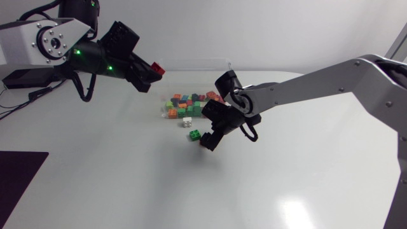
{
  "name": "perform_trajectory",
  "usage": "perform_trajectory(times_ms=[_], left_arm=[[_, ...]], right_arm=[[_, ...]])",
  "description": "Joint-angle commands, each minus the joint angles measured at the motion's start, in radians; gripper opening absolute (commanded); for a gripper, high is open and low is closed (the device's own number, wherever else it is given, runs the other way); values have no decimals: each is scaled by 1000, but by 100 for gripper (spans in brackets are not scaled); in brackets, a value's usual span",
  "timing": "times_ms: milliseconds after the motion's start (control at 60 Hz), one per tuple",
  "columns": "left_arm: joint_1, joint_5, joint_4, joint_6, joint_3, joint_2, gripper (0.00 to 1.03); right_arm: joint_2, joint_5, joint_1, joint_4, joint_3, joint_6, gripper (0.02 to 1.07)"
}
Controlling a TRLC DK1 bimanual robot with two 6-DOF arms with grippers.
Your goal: Place the duplo bricks in the container
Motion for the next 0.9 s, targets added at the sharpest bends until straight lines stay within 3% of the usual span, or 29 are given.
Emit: perform_trajectory(times_ms=[0,167,367,450,650,883], left_arm=[[22,21,39,-10,51,36,19],[45,73,125,-45,83,79,19],[56,98,184,-99,158,161,19],[58,102,206,-116,195,202,19],[52,104,258,-153,269,297,19],[53,101,263,-177,370,406,19]], right_arm=[[48,4,-7,-23,29,-36,102],[94,33,-7,-23,67,-54,102],[127,33,-7,-45,104,-76,92],[135,32,-6,-54,107,-82,83],[127,15,-9,-72,94,-85,40],[2,2,-11,-72,16,-71,39]])
